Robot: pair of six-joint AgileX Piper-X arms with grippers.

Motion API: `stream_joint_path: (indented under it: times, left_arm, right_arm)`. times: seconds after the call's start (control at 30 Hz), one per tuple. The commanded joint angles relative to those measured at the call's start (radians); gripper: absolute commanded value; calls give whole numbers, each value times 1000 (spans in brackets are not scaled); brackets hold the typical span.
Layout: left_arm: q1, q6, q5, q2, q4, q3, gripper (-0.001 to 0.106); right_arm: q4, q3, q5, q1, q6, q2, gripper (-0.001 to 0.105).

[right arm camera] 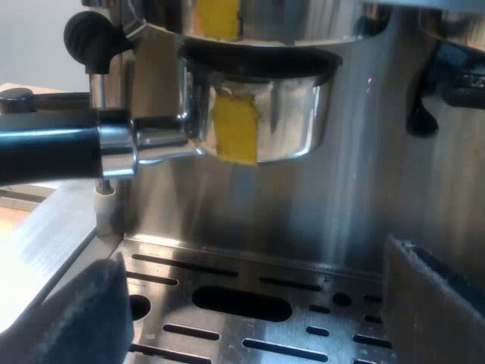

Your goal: Put the handle in the coffee machine

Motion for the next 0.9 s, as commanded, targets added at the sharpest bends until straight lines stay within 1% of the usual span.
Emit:
stream_joint_path:
  times: [0.03, 0.13, 0.3, 0.33, 0.5, 0.8, 0.9]
  left_arm:
    - [-3, -19, 34, -2, -18, -15, 0]
    - [-3, -19, 12, -2, -18, -15, 0]
    - [-3, -22, 12, -2, -18, -15, 0]
    - [-3, -35, 12, -2, -18, -15, 0]
    - [-3, -35, 12, -2, -18, -21, 0]
    - [-3, -35, 12, -2, -13, -77, 0]
    - [-3, -35, 12, -2, 6, -97, 0]
  right_arm:
    - [-13, -1, -1, -6, -13, -2, 71]
    - [-13, -1, -1, -6, -13, -2, 71]
    - [-13, -1, -1, -6, -13, -2, 71]
    - [-13, -1, -1, -6, -13, -2, 71]
    - [-13, -1, -1, -6, -13, -2, 71]
    - [-13, -1, -1, -6, -13, -2, 71]
    - [-13, -1, -1, -6, -13, -2, 71]
